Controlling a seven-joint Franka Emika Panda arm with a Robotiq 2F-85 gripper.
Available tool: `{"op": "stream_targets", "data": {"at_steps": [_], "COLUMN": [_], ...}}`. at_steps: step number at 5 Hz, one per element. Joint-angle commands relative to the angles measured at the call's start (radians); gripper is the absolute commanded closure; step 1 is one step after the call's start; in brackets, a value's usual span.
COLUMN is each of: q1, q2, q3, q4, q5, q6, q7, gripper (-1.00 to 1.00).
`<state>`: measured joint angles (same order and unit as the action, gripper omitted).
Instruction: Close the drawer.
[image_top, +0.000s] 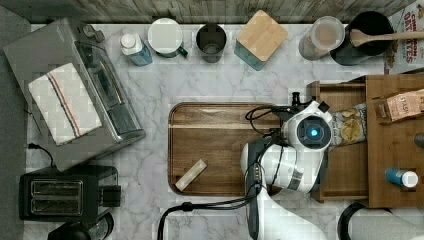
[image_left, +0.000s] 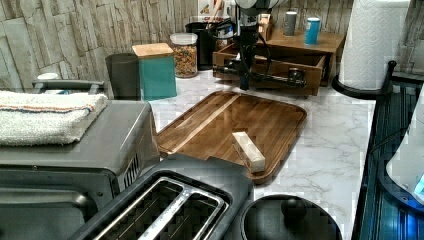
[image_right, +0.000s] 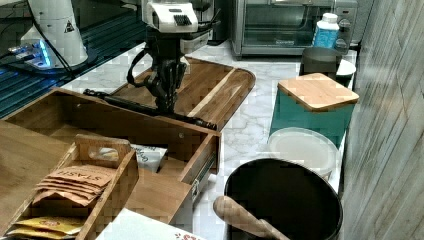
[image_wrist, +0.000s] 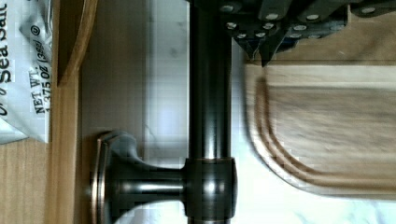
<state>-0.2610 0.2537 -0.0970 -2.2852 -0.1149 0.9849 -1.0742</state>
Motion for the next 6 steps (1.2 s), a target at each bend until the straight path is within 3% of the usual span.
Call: {"op": "stream_targets", "data": {"at_steps": [1, 2, 3, 5, 6], "q1": [-0.199, -0.391, -0.371, -0.412, -0.421], "q2": [0.068, 0.119, 0.176, 0.214, 0.165], "q3": [-0.088, 0.055, -0.027, -0.056, -0.043], "q4": [0.324, 0.41, 0.49, 0.63, 0.552], "q5": [0.068, 0.036, 0.088, 0.036, 0.076], "q6": [-0.134, -0.149, -0.136, -0.224, -0.2], "q7": [-0.33, -0.412, -0.536, -0.559, -0.583], "gripper": [1.0, 1.0, 1.0, 1.0, 1.0]}}
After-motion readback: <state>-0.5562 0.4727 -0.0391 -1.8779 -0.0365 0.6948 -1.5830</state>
